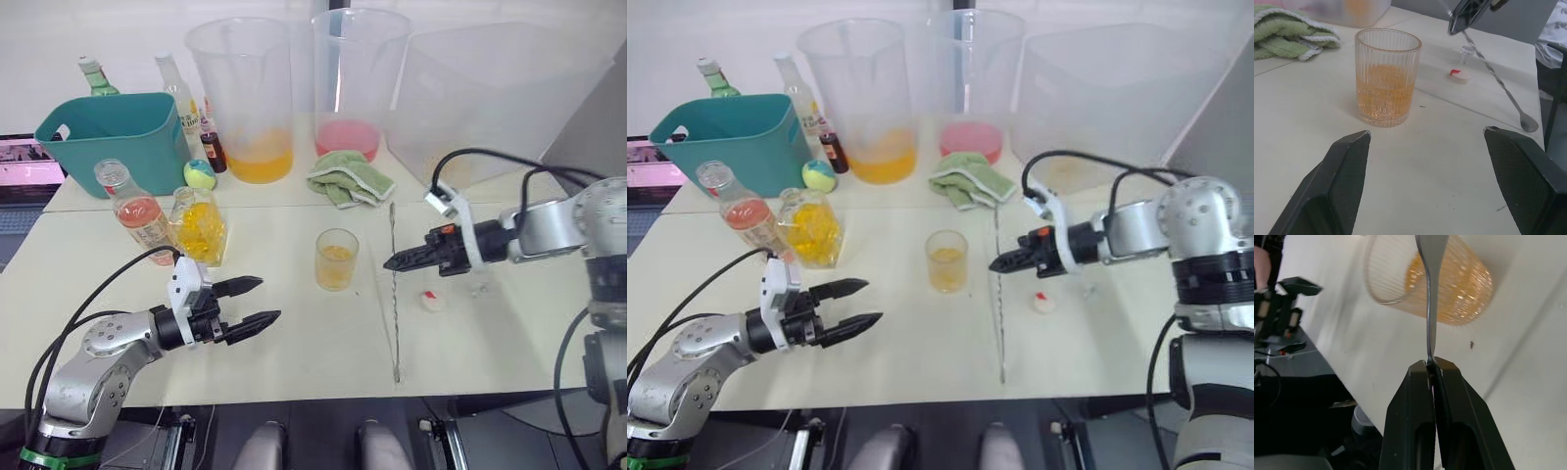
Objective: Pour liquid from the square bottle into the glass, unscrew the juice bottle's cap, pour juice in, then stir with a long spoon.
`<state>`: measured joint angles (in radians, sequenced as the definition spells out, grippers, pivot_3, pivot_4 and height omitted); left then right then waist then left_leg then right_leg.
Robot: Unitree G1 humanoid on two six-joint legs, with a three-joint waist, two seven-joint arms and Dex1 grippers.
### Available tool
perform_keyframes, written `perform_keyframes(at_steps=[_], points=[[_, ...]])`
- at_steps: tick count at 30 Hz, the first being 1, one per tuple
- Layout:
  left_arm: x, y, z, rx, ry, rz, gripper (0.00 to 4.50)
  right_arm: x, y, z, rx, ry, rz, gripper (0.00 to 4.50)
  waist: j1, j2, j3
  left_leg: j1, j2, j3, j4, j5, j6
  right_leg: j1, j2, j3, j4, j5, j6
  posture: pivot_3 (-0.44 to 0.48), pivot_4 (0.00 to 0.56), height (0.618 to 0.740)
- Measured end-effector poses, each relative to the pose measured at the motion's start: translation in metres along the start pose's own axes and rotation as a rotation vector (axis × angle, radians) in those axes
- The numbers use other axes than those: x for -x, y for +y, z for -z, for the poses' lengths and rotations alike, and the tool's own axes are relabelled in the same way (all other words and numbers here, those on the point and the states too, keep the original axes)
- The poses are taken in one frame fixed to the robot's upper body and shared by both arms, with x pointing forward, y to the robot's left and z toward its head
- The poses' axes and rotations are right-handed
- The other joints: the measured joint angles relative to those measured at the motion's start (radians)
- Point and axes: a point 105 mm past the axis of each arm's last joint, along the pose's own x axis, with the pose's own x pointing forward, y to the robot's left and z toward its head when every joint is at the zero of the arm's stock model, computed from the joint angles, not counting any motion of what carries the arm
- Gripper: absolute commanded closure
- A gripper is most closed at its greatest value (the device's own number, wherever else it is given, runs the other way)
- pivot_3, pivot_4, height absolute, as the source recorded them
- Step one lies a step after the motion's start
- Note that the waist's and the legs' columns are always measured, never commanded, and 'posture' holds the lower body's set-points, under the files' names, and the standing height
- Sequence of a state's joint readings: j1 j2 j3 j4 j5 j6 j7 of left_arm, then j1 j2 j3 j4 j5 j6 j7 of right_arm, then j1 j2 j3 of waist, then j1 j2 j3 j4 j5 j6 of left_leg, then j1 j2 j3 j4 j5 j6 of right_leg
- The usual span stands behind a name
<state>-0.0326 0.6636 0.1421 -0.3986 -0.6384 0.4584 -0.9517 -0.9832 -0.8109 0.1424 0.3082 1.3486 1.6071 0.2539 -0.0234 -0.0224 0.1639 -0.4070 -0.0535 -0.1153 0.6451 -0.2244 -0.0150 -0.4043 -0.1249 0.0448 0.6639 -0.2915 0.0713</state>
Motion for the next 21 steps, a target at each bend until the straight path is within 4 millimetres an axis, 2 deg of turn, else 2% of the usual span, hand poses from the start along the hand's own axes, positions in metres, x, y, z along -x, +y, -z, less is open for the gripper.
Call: perform_keyframes(at_steps=[4,9,12,17,21], points=[[0.0,-0.003,-0.001,-0.01,0.003,0.004,0.6,-0.021,-0.029,-0.002,-0.129,0.013,0.113,4.5,0.0,0.0,0.0,0.0,0.0,0.0,0.0,0.0,0.0,0.0,0.0,0.0,0.0,0.0,0.0,0.0,0.15,0.738],[0.003,-0.005,0.002,-0.005,0.017,-0.012,0.6,-0.034,-0.05,-0.009,-0.201,-0.017,0.201,4.5,-0.002,0.0,0.0,0.001,0.0,0.0,0.0,0.0,0.0,0.0,0.0,0.0,0.0,0.0,0.0,0.0,0.15,0.738],[0.004,-0.008,0.002,-0.014,0.025,-0.009,0.58,-0.037,-0.062,-0.009,-0.216,-0.034,0.252,3.51,-0.002,0.0,0.0,0.0,0.0,0.0,0.0,0.0,0.0,0.0,0.0,0.0,0.0,0.0,0.0,0.0,0.15,0.738],[0.008,-0.008,0.0,-0.035,0.038,-0.019,0.58,-0.04,-0.059,-0.015,-0.191,-0.071,0.217,1.82,-0.01,0.0,0.0,0.002,0.0,0.0,0.0,0.0,0.0,0.001,0.001,0.0,0.001,0.0,0.0,0.0,0.15,0.738],[0.018,-0.005,-0.002,-0.024,0.035,-0.046,0.58,-0.034,-0.056,-0.014,-0.128,-0.116,0.219,0.45,-0.005,0.0,-0.001,0.002,0.0,-0.001,0.0,0.0,0.0,0.002,0.001,-0.001,0.001,0.0,0.0,0.0,0.15,0.738]])
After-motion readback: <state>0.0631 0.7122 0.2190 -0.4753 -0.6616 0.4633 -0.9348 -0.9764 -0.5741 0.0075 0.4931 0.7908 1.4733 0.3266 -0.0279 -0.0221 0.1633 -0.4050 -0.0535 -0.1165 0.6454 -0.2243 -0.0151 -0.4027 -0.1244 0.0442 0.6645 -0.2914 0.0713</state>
